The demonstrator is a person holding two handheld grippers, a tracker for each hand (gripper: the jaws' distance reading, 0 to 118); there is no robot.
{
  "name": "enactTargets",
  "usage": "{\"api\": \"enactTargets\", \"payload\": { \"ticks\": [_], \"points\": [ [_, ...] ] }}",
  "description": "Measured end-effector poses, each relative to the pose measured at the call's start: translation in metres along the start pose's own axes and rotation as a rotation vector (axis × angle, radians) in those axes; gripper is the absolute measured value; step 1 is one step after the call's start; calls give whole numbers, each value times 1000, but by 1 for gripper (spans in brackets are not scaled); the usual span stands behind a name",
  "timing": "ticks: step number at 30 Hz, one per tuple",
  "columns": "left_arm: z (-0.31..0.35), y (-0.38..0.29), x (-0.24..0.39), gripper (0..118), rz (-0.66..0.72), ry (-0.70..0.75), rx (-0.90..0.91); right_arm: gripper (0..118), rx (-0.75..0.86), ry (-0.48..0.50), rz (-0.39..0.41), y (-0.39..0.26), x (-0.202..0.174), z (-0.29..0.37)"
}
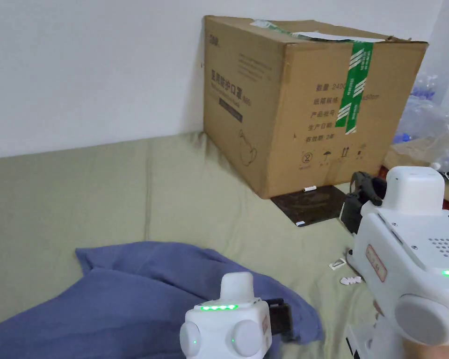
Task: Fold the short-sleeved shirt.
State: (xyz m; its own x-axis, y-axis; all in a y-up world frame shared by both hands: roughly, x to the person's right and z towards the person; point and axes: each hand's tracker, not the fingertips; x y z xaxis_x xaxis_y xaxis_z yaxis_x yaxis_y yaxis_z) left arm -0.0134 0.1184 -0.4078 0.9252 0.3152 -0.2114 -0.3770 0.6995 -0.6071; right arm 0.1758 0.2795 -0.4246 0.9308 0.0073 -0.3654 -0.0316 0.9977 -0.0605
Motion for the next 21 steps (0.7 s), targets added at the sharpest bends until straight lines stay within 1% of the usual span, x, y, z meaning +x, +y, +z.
{"api": "enactTargets", "payload": {
  "ticks": [1,4,5,7,8,11,13,16,17,18,19,20,21],
  "points": [
    [25,14,-10,108,-8,23,45,0,11,25,-8,4,-5,2],
    [111,48,-44,111,-12,99,284,0,52,85,-9,14,-23,11],
    [148,57,-57,111,-10,167,372,0,71,113,-12,17,-32,15],
    [214,65,-77,111,-7,259,543,0,83,154,-21,22,-49,20],
    [246,66,-86,111,-15,332,620,0,86,175,-29,25,-58,23],
    [329,60,-105,112,-66,541,759,0,101,244,-41,30,-86,35],
    [371,50,-117,111,-73,650,823,0,114,271,-37,33,-98,43],
    [414,27,-135,107,-57,814,891,0,127,296,-41,37,-106,52],
    [426,19,-140,96,-47,857,903,0,130,299,-39,37,-107,54],
    [431,11,-137,73,-45,882,908,0,131,300,-39,38,-107,55],
    [439,6,-140,16,-34,894,906,0,130,303,-39,38,-107,55],
    [443,3,-145,0,-29,871,900,0,129,304,-40,38,-107,55],
    [447,-2,-147,0,1,863,913,0,127,305,-38,38,-107,55]
  ]
}}
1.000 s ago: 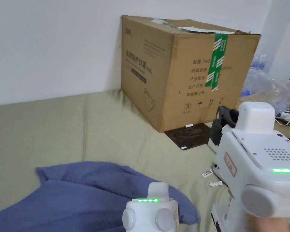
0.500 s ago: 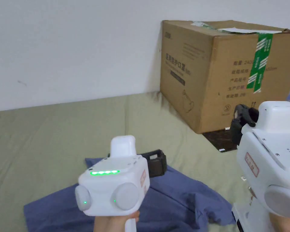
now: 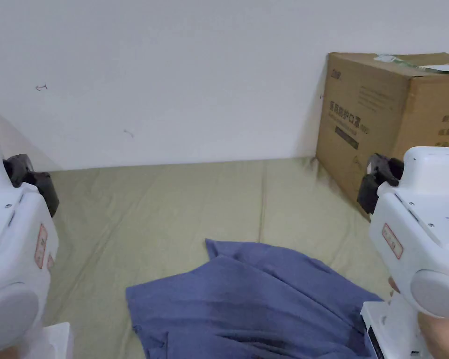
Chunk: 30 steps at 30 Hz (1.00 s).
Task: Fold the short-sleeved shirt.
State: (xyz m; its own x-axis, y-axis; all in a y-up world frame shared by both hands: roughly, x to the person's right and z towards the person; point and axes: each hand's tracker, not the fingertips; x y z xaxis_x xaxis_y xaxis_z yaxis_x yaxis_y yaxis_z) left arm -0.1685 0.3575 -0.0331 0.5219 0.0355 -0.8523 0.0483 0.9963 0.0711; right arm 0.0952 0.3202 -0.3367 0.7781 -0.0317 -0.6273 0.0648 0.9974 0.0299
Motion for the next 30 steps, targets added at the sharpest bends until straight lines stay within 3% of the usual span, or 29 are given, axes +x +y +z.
{"api": "enactTargets", "payload": {
  "ticks": [5,12,13,14,16,17,25,26,28,29,30],
  "points": [
    [-5,-13,17,0,-52,-66,-58,0,-17,-6,3,-4,3,-2],
    [-39,-133,70,0,-57,-262,-542,0,-97,-41,31,-37,23,-6],
    [-46,-160,78,7,-57,-272,-630,0,-120,-48,32,-44,28,-6],
    [-49,-185,85,33,-51,-290,-728,0,-144,-57,35,-51,34,-7],
    [-51,-228,97,109,-25,-292,-851,0,-186,-79,46,-65,45,-6],
    [-52,-250,102,115,-28,-301,-915,0,-206,-87,50,-72,53,-6],
    [-60,-331,132,97,-101,-213,-1135,0,-358,-178,45,-126,109,-7],
    [-60,-335,133,85,-91,-205,-1151,0,-377,-191,53,-134,115,-8],
    [-58,-332,137,78,-116,-183,-1124,0,-435,-220,80,-150,127,-11],
    [-54,-325,141,68,-129,-183,-1120,2,-468,-233,88,-158,134,-14],
    [-53,-322,142,55,-141,-183,-1114,15,-513,-233,87,-166,141,-18]
  ]
}}
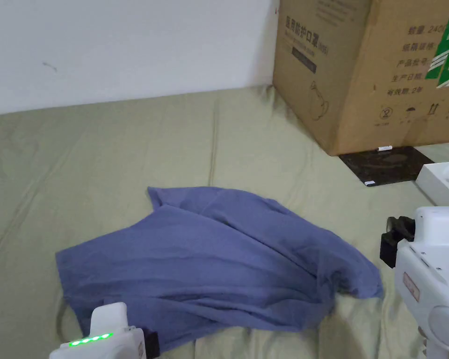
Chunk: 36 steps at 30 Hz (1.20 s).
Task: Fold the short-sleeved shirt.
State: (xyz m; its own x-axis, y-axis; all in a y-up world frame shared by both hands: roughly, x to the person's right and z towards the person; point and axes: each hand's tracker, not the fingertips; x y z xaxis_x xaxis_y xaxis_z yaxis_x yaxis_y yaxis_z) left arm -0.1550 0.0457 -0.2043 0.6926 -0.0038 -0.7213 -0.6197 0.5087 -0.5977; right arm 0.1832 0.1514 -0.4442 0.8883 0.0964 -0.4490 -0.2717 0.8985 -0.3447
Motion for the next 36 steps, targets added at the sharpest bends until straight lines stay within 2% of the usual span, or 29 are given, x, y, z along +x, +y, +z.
{"api": "enactTargets", "payload": {
  "ticks": [2,3,4,7,8,11,12,13,15,16,18,19,20,22,26,36],
  "points": [
    [8,1,0,4,-22,21,18,82,-113,14,-24,-14,12,-21],
    [12,0,2,4,-16,1,24,107,-158,19,-32,-20,16,-31],
    [16,0,1,4,-6,-15,24,118,-204,27,-32,-28,20,-41],
    [22,-4,1,4,-10,-16,22,117,-303,8,6,-46,26,-69],
    [23,-6,0,4,-11,-16,20,117,-364,42,17,-52,26,-79],
    [24,-9,-3,4,6,-30,5,114,-521,101,45,-70,19,-105],
    [23,-10,-4,4,8,-27,-1,110,-517,118,61,-75,14,-110],
    [22,-11,-4,4,11,-27,-7,102,-525,121,73,-80,10,-116],
    [20,-10,-4,4,16,-27,-16,74,-552,133,55,-84,1,-127],
    [21,-10,-4,4,18,-28,-16,62,-560,179,5,-83,-2,-128],
    [26,-8,-5,4,25,-32,-9,17,-502,139,9,-75,-6,-116],
    [28,-5,-7,4,34,-39,-3,10,-468,129,36,-71,-7,-112],
    [32,-3,-10,4,46,-50,5,10,-451,80,68,-65,-4,-107],
    [43,4,-17,4,63,-48,27,10,-457,195,-26,-48,3,-94],
    [84,24,-41,4,122,-91,131,10,-307,198,-73,1,9,-44],
    [264,99,-119,4,147,-145,539,10,-50,348,-203,150,-2,89]
  ]
}}
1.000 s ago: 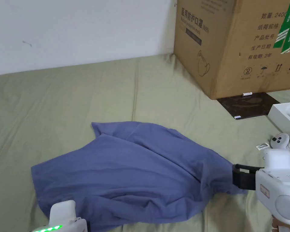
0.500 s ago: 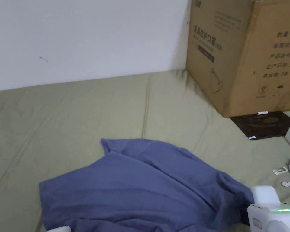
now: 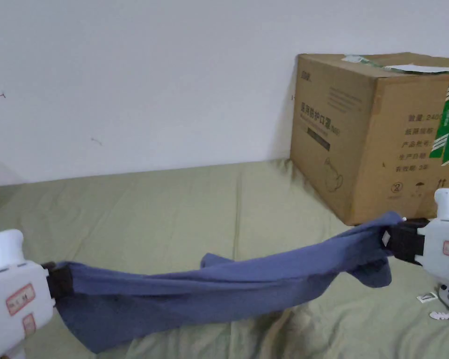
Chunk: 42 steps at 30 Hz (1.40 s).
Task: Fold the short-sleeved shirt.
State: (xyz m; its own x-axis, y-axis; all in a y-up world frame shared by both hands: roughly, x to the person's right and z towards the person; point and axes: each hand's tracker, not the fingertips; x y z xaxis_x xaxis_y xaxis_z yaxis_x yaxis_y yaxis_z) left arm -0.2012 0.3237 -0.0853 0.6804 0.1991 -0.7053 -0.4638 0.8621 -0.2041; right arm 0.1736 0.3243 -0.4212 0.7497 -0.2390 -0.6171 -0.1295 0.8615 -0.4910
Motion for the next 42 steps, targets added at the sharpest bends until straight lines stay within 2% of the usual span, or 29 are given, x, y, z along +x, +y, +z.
{"api": "enactTargets", "payload": {
  "ticks": [8,14,20,28,33,38,42],
  "points": [
    [79,118,-8,4,-48,-16,303,10,240,92,52,86,-80,81],
    [82,165,-17,4,-33,-7,400,10,342,111,97,128,-118,85],
    [28,202,-22,4,-17,7,402,10,340,117,126,166,-138,31],
    [-85,277,-13,4,-19,16,375,10,358,63,199,230,-154,-82],
    [-155,321,-19,4,13,-13,385,10,397,50,169,266,-151,-145],
    [-203,332,-19,4,26,-15,450,10,473,30,195,274,-148,-192],
    [-232,313,-21,4,40,-32,465,10,484,17,203,255,-141,-216]
  ]
}}
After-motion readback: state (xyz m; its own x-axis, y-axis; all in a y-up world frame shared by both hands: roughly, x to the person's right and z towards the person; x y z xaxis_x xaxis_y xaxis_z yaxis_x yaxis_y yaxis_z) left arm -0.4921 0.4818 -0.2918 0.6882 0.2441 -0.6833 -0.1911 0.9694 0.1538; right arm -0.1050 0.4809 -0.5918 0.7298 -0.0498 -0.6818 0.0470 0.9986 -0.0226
